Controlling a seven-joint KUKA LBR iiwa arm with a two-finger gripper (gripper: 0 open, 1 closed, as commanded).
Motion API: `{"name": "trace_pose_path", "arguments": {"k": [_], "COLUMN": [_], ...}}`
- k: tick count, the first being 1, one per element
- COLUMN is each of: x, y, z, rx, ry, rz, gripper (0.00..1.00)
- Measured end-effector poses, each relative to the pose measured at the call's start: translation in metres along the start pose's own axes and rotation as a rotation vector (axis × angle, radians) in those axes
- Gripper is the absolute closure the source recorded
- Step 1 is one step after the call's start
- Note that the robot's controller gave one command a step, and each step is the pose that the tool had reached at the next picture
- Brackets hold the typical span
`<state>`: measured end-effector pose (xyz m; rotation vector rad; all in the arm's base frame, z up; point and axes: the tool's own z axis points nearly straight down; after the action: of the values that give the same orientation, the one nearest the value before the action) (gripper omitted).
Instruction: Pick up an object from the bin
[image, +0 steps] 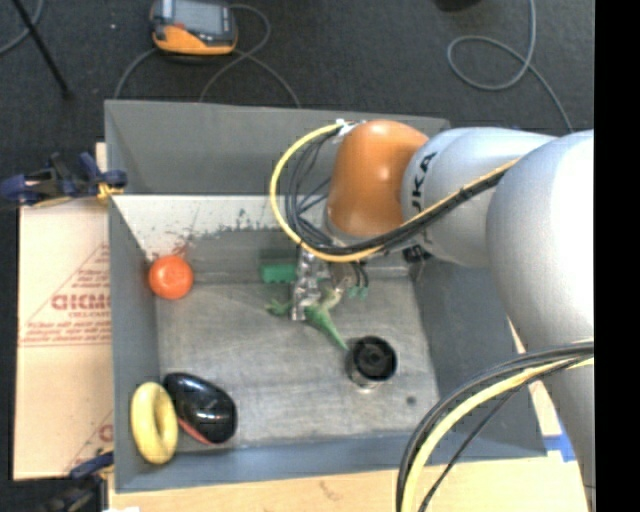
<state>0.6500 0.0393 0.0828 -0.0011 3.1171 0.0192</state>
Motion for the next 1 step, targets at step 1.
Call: {"name": "trace_pose_path", "arguments": {"k": [1], "x": [0.0008], "y": [0.0], "z": [-0.0027], "rx": [0.001], "ry": [0.003], "rz": [0.0], "gripper": [1.0]}}
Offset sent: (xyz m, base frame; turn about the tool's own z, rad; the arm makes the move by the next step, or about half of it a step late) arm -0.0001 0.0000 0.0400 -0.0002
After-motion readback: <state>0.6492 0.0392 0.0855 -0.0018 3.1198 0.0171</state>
